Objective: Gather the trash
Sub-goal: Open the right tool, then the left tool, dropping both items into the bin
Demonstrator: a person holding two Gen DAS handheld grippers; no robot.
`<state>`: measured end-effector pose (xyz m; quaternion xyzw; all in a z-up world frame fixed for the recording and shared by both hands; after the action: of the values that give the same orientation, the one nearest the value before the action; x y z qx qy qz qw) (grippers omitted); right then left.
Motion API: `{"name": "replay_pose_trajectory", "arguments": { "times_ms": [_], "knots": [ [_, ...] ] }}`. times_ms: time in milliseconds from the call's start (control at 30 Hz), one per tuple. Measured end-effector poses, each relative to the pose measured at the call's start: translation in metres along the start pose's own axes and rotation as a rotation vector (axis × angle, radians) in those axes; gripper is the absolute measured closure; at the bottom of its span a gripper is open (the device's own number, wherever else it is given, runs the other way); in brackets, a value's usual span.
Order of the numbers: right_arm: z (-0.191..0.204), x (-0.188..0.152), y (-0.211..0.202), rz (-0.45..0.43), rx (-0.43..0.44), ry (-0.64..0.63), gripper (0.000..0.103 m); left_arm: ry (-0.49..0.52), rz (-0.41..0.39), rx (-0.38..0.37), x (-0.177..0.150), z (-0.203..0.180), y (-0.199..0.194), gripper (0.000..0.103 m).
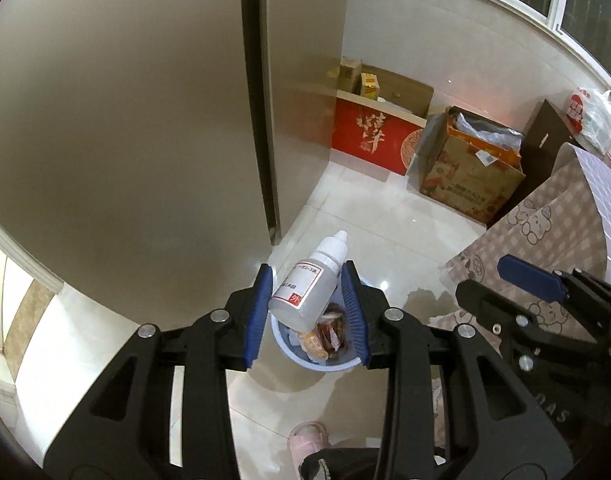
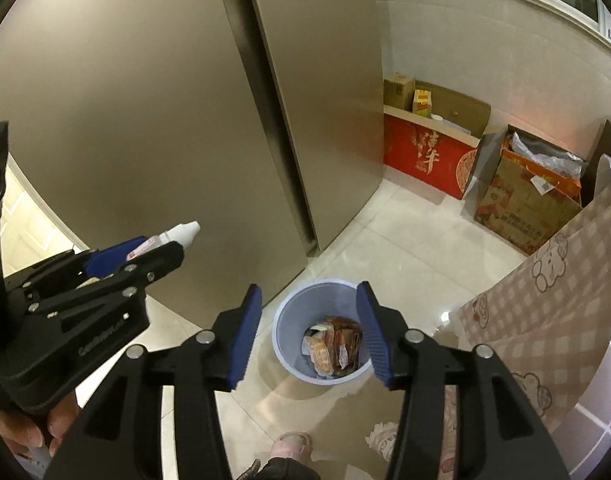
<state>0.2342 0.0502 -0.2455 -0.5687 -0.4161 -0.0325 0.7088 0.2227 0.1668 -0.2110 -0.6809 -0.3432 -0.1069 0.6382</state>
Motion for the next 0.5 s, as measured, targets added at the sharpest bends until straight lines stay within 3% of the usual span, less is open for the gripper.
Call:
{"name": "replay_pose_trajectory", "arguments": {
  "times_ms": [500],
  "knots": [
    [-0.027,-0.015,-0.032,-0.072,-0.075,0.051,0.042,0.038,0.017,-0.027,-0.002,-0.03,0.013,0.068]
  ]
}}
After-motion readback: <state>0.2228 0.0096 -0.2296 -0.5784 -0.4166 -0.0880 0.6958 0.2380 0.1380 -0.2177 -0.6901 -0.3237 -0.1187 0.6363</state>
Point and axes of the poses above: each gripper's, at about its wrist camera, not at the fingertips, and y roughly the way its jaws point, z to its left, x to its top, the point moved 1 cm from there along y, roughly the way its jaws point, and after that the axes turned 13 degrees about -y, right-handed, at the moved point
